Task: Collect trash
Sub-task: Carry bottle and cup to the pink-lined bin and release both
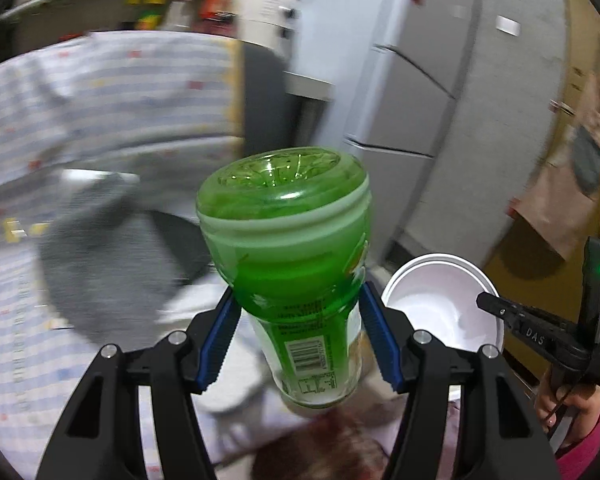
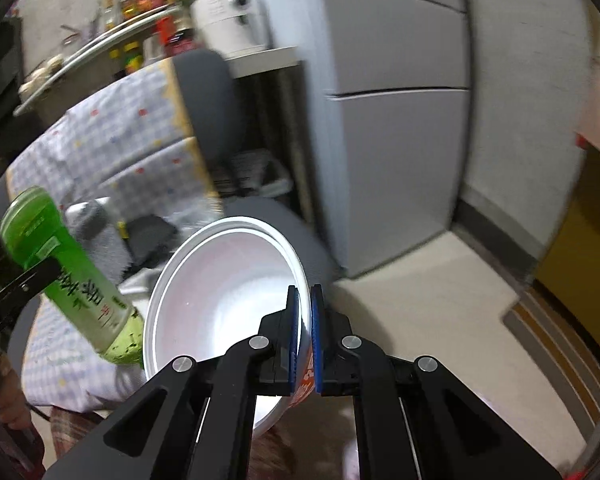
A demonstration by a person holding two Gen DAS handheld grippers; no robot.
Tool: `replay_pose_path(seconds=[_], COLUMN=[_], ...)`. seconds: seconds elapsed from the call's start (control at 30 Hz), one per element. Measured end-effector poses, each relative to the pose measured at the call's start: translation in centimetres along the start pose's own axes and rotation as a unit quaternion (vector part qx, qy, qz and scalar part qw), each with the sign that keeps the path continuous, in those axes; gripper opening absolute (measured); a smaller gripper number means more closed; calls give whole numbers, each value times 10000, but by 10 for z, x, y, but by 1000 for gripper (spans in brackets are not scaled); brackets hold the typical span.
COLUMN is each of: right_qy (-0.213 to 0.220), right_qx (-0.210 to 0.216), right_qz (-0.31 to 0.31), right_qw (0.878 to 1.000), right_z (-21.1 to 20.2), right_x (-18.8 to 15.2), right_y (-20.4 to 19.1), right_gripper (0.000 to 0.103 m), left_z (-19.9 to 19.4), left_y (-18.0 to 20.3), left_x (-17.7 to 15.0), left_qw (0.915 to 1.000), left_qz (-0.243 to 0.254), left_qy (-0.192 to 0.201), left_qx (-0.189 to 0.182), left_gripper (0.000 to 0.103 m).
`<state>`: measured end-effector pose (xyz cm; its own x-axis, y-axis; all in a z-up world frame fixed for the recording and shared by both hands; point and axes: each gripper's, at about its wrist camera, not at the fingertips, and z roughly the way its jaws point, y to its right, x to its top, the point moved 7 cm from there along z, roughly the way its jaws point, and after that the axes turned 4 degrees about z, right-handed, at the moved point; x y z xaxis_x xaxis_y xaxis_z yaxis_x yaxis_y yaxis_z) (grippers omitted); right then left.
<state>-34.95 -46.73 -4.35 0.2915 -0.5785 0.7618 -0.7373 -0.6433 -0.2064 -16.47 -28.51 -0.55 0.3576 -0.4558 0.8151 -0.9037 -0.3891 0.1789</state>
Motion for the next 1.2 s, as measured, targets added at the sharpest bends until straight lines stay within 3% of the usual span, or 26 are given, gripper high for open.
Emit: replay_pose_path(seconds=[0.2, 0.37, 0.4, 0.5, 0.53, 0.73, 1.0, 1.07, 1.2], right_qy=[-138, -530, -681, -881, -866, -487, 270, 384, 558], right_qx=[-812, -1119, -1162, -1156, -1143, -1170, -1639, -1697, -1779], right_qz=[490, 987, 1073, 1309, 1333, 1445, 1711, 1724, 1771], right_qw=[9954, 9874, 9850, 9807, 9806, 9814, 9712, 9695, 9664], right_z=[-34, -31, -26, -17, -16, -21, -52, -57, -63], right_x=[-35, -71, -80, -93, -95, -90, -80, -78, -76], right_y=[82, 133, 144, 158, 159, 164, 194, 199, 208], right_gripper=[8, 14, 17, 41, 41, 41, 42, 43, 43], left_z=[38, 57, 60, 65, 67, 84, 117, 128, 147], left_y=[74, 109, 114, 126, 132, 170, 229, 238, 236], left_x=[-19, -35, -39, -50, -55, -78, -110, -120, -136], left_qw=[9947, 9893, 9880, 9844, 9827, 9673, 9441, 9410, 9364], left_qz=[368, 568, 612, 736, 801, 1262, 1904, 2106, 2286], left_qy=[-298, -592, -646, -787, -835, -1134, -1415, -1478, -1694], left_qx=[-915, -1208, -1263, -1391, -1445, -1888, -2291, -2197, -2056], left_gripper=[59, 59, 60, 60, 60, 60, 61, 89, 90])
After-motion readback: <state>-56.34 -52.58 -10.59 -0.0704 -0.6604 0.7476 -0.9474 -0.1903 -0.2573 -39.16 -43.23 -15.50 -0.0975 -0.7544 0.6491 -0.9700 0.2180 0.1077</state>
